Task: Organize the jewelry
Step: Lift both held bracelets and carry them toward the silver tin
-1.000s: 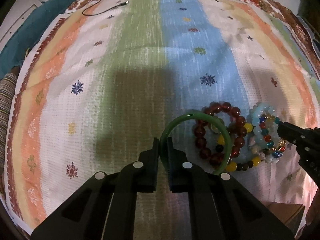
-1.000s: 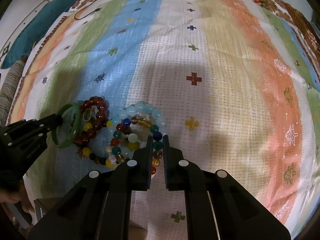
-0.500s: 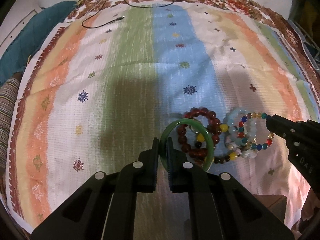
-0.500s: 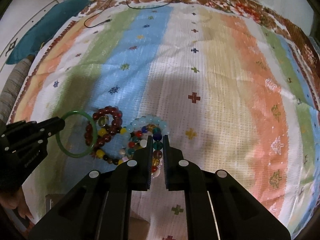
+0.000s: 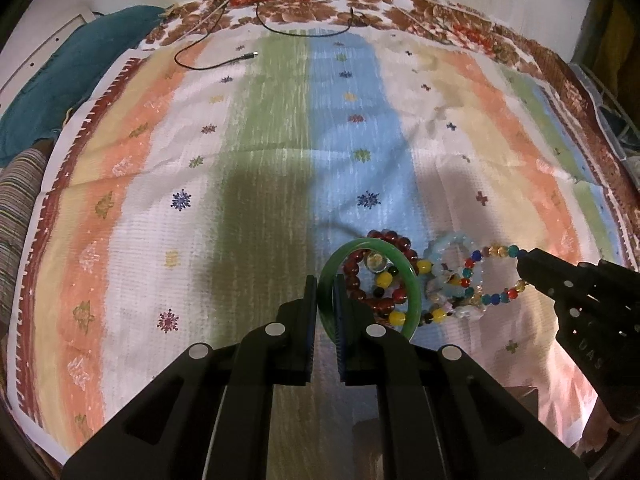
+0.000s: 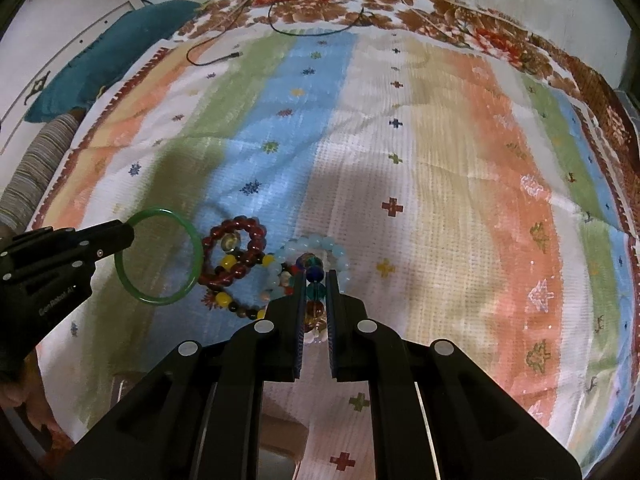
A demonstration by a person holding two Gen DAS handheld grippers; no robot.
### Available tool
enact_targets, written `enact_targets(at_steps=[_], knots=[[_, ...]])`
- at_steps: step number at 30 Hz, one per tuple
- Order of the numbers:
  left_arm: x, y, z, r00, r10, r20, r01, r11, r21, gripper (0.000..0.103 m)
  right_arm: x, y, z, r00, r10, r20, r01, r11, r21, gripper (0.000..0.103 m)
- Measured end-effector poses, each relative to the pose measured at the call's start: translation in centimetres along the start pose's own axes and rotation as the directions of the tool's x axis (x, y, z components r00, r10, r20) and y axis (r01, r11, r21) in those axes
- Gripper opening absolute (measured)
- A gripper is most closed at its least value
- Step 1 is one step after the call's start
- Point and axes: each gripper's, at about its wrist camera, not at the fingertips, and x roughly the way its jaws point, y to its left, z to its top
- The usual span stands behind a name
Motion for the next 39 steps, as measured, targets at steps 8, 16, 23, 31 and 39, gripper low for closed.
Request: enact_targets(at_steps=[8, 16, 23, 31, 39], knots=[[-1.6, -0.3, -0.4, 1.0, 0.001, 0.016, -0.001, 1.0, 0.004, 0.007, -1.5, 0.2, -0.4, 1.0, 0.004, 0.02, -0.004, 1.0, 0.0, 0.01], [-3.5, -1.2, -1.1, 0.999, -0.01, 0.039, 0.01, 1.0, 0.018, 0.008, -2.7, 0.4, -1.0, 0.999, 0.0, 0.041, 0.0, 1.0, -0.003, 0.01], [-4.7, -2.0, -1.7, 0.998, -0.021, 0.053, 0.019, 0.999, 0.036, 0.008, -3.7, 0.6, -1.4, 0.998, -0.013, 0.056, 0.013, 1.0, -0.008, 0.01], [-6.4, -2.8, -2.8, 0.996, -0.046, 0.071, 0.043, 0.998, 0.052, 0.008, -5.2, 0.8, -2.2, 0.997, -0.001, 0.078, 0.001, 1.0, -0.006, 0.01], [-8.3, -3.6, -4.1, 0.993, -0.073, 0.088, 0.067, 0.996, 0.063, 0.008, -7.1, 1.4, -3.2, 0.994, 0.017, 0.105, -0.016, 1.0, -0.014, 0.01]])
